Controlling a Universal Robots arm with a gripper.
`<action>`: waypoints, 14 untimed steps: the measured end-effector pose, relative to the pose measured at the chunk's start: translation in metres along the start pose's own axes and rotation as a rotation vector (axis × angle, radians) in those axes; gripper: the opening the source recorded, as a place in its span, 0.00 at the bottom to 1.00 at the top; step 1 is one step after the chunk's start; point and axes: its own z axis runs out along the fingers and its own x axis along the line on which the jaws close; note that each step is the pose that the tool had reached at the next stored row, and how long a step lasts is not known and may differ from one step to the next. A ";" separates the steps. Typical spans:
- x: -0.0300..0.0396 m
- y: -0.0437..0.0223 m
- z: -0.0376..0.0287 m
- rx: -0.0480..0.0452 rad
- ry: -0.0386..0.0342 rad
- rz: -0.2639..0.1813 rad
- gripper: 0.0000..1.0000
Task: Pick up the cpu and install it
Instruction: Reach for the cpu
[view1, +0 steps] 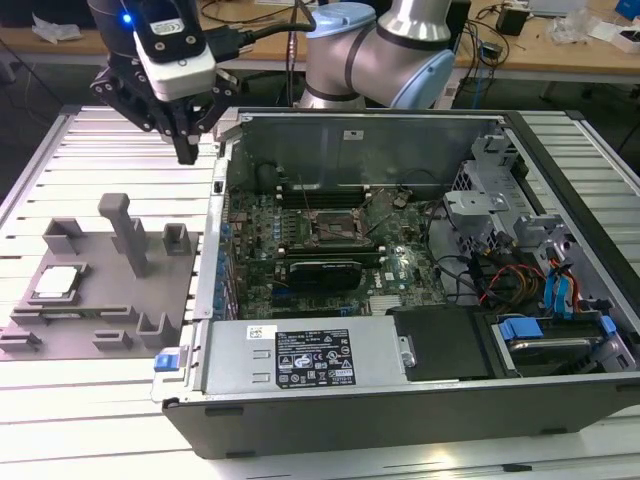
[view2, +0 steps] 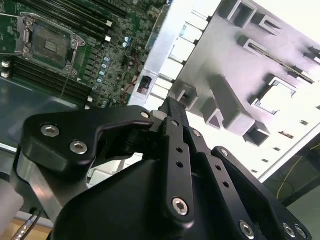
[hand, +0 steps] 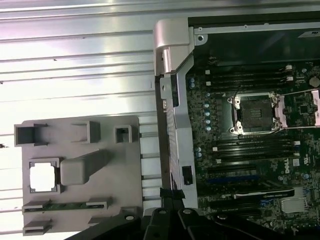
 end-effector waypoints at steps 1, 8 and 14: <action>0.0024 -0.0002 0.0000 0.0000 0.0000 0.000 0.11; 0.0164 -0.0012 -0.0001 0.0000 0.0000 0.000 0.11; 0.0266 -0.0020 0.0001 0.0000 0.0000 0.000 0.11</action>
